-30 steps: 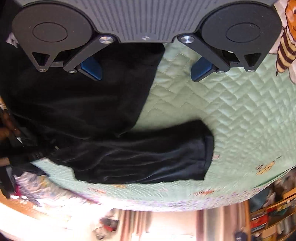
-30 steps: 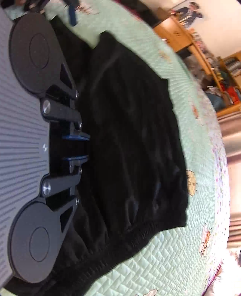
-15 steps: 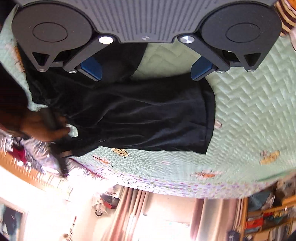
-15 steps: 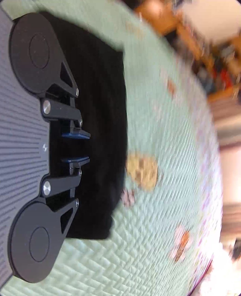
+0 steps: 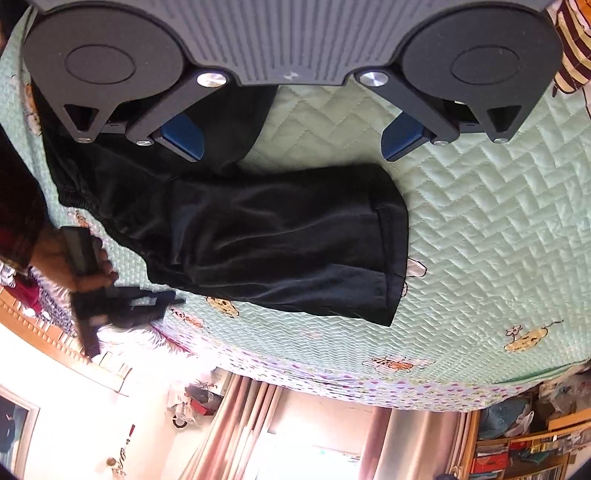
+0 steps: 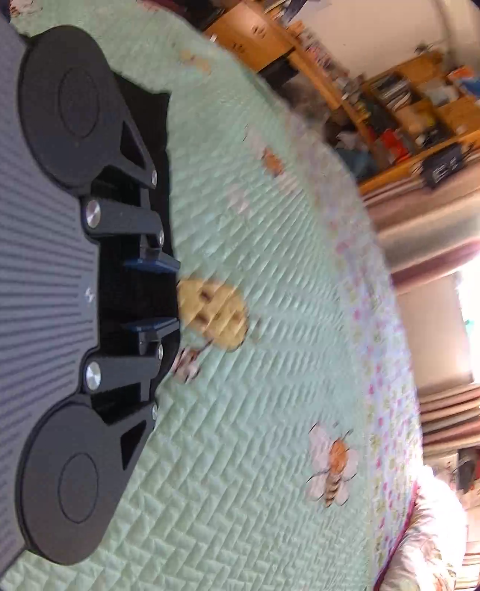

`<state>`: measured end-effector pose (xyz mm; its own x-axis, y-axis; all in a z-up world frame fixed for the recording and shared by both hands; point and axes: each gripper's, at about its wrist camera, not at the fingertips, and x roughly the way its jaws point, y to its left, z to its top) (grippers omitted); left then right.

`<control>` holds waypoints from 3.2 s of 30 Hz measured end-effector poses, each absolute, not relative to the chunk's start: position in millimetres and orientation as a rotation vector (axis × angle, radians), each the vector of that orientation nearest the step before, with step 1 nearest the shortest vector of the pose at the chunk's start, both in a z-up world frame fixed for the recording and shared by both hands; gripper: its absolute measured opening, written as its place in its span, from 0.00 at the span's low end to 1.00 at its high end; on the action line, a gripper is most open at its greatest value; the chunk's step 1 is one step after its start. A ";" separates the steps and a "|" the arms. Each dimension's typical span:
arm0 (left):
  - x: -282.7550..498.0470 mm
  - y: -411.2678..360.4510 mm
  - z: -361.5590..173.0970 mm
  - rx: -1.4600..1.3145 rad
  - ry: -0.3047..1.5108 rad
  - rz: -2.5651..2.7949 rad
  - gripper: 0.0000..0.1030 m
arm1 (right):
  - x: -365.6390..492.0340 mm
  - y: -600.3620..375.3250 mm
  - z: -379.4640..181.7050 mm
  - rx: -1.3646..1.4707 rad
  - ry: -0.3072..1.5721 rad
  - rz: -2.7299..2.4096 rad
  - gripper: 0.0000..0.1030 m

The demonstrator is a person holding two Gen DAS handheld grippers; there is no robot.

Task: Fold clothes

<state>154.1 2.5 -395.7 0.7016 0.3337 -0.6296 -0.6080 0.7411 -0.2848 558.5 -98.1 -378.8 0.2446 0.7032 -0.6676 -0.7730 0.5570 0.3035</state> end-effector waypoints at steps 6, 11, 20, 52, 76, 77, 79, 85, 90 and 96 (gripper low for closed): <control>160.4 -1.2 -395.1 -0.490 0.592 0.558 0.99 | 571.6 -50.2 -423.1 -0.249 0.834 0.934 0.20; 158.0 4.9 -389.7 -0.484 0.585 0.556 0.99 | 526.1 -43.8 -393.0 -0.219 0.705 0.991 0.22; 172.8 21.1 -373.1 -0.500 0.563 0.577 0.99 | 510.1 37.2 -424.7 -0.214 0.894 1.169 0.18; 238.8 183.4 -413.3 -0.811 0.632 0.494 0.79 | 489.2 -221.7 -446.2 0.502 0.948 1.206 0.52; 234.1 187.5 -419.7 -0.864 0.660 0.583 0.53 | 487.9 -217.1 -462.7 0.462 0.943 1.222 0.52; 232.8 187.1 -419.1 -0.864 0.657 0.584 0.53 | 487.9 -217.5 -463.0 0.462 0.942 1.222 0.52; 232.2 187.7 -420.6 -0.860 0.664 0.585 0.45 | 487.4 -217.4 -462.8 0.462 0.942 1.222 0.52; 227.6 193.5 -426.4 -0.883 0.671 0.587 0.23 | 486.4 -218.2 -463.3 0.460 0.945 1.219 0.52; 231.5 188.0 -425.7 -0.811 0.703 0.611 0.03 | 486.9 -218.5 -464.2 0.458 0.952 1.216 0.52; 230.5 177.2 -410.6 -0.685 0.705 0.674 0.01 | 485.0 -218.9 -463.1 0.448 0.948 1.214 0.52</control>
